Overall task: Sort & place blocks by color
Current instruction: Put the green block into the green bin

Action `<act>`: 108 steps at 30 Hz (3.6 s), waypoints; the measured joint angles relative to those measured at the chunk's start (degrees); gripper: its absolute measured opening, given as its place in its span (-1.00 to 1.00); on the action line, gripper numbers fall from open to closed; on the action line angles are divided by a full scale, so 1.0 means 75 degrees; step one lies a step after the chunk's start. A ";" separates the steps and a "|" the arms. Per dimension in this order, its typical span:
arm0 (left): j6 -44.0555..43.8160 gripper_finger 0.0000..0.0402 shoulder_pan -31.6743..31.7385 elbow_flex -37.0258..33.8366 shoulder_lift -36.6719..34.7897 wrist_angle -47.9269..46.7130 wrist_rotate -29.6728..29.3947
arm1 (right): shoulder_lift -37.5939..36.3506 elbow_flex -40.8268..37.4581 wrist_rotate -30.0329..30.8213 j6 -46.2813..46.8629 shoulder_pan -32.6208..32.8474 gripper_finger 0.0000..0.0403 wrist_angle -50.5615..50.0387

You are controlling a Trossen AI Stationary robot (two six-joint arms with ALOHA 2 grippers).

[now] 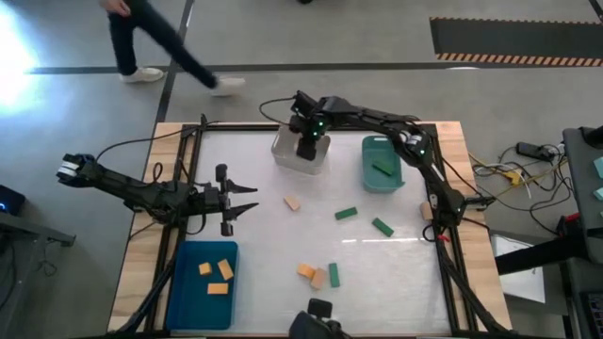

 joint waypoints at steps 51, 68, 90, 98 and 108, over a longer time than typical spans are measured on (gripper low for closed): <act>0.0003 -0.27 -0.0003 -0.0003 0.0248 0.0028 -0.0024 | -0.5517 -0.8600 0.1002 0.1908 0.3505 -0.16 0.2161; 0.0073 -0.27 -0.0003 -0.0003 0.0305 0.0032 -0.0163 | -0.4732 -0.9127 0.0935 0.1905 0.3590 0.02 0.3481; 0.0070 -0.27 -0.0003 -0.0003 0.0312 0.0026 -0.0163 | -0.4138 -0.8101 0.1017 0.2599 0.3619 -0.58 0.2827; 0.0070 -0.27 -0.0003 -0.0003 0.0312 0.0026 -0.0163 | -0.4223 -0.6356 0.1282 0.2440 0.3478 -0.58 0.0467; 0.0075 -0.27 -0.0003 -0.0003 0.0312 0.0028 -0.0163 | -0.5244 -0.6095 0.1813 0.0844 0.1622 -0.58 -0.0970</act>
